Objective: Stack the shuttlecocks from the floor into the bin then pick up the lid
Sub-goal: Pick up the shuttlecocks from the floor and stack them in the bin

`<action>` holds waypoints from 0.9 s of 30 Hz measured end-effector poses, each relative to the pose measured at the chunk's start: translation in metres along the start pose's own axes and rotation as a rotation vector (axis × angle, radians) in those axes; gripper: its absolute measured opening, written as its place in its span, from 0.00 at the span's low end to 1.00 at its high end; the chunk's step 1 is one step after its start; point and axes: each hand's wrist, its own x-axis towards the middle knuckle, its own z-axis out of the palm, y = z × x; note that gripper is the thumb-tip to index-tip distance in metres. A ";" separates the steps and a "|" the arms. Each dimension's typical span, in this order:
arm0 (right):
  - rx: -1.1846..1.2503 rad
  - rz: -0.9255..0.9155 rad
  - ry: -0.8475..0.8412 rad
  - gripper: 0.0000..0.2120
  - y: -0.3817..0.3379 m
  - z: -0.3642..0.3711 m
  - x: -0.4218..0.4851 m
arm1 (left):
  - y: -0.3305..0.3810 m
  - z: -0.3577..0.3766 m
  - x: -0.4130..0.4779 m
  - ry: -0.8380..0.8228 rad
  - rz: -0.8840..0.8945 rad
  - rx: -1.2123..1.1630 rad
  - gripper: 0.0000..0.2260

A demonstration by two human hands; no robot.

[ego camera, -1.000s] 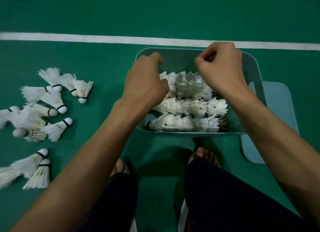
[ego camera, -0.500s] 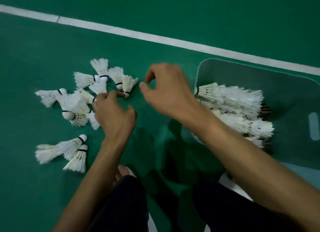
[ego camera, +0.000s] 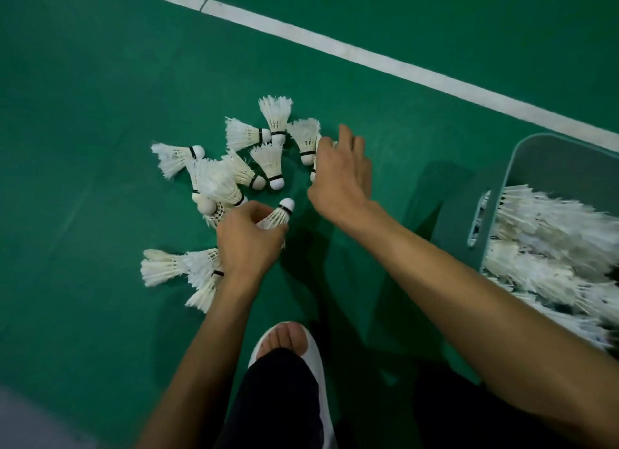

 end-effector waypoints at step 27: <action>0.499 0.174 0.386 0.10 0.093 -0.120 -0.041 | 0.097 0.033 0.020 0.044 0.122 0.037 0.13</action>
